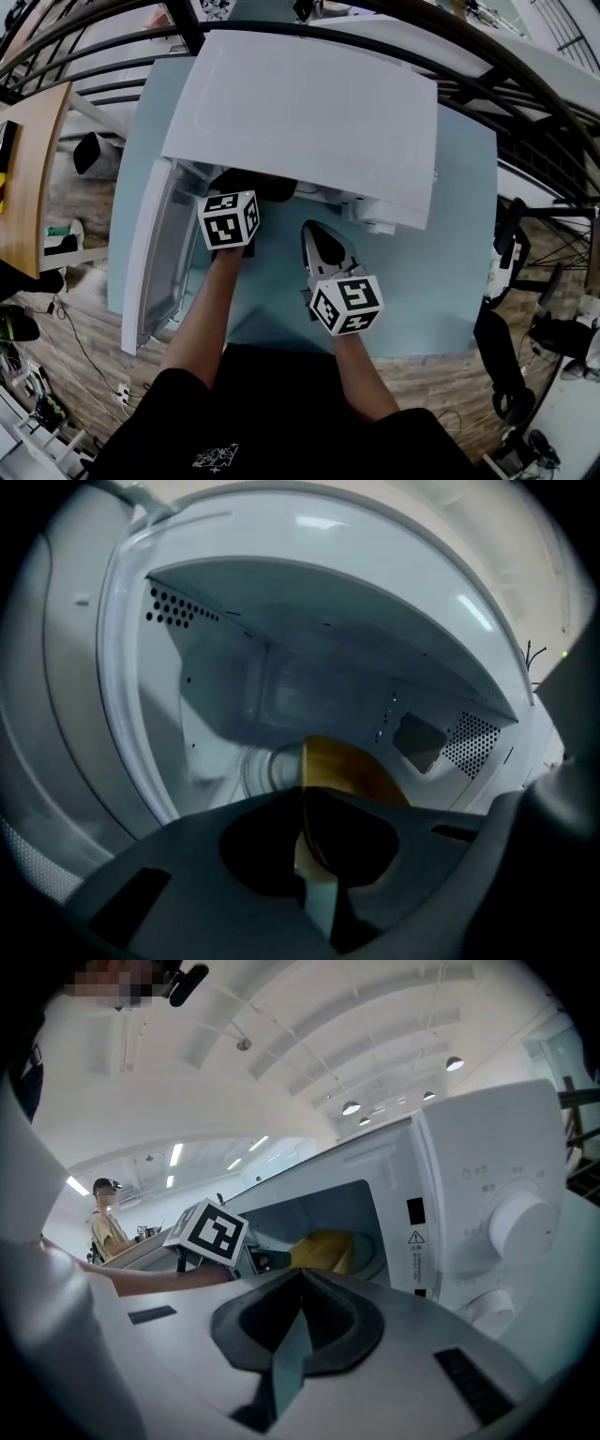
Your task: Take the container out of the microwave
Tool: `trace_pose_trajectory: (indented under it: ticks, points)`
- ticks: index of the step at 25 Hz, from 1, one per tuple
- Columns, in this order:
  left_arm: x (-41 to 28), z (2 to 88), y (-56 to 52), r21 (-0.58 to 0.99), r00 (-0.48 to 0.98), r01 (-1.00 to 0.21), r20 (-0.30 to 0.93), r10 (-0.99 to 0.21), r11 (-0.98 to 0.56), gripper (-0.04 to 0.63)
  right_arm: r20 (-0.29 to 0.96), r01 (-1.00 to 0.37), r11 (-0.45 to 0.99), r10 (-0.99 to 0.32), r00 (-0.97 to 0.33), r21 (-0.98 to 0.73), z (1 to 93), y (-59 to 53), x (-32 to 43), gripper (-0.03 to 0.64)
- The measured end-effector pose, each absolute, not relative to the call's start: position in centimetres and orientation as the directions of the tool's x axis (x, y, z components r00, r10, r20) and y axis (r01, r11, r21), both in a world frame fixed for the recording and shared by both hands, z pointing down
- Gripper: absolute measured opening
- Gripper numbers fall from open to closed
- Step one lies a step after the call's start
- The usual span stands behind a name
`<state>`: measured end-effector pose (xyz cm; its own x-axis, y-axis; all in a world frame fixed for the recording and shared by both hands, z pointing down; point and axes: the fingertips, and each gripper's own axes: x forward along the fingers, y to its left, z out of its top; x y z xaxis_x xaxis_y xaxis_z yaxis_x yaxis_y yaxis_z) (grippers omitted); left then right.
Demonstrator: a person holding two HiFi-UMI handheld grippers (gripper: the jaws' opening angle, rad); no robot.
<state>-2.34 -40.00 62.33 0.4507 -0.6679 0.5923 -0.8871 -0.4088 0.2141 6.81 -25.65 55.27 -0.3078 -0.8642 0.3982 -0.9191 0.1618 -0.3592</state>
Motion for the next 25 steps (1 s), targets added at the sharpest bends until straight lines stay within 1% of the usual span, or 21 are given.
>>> trace_pose_trajectory:
  ticks: [25]
  points:
    - [-2.9,59.8,-36.2,0.22,0.436,-0.898,0.57,-0.696,-0.382,0.025,0.356,-0.914,0.233,-0.866,-0.351,-0.332,52.5,-23.6,7.1,0.006]
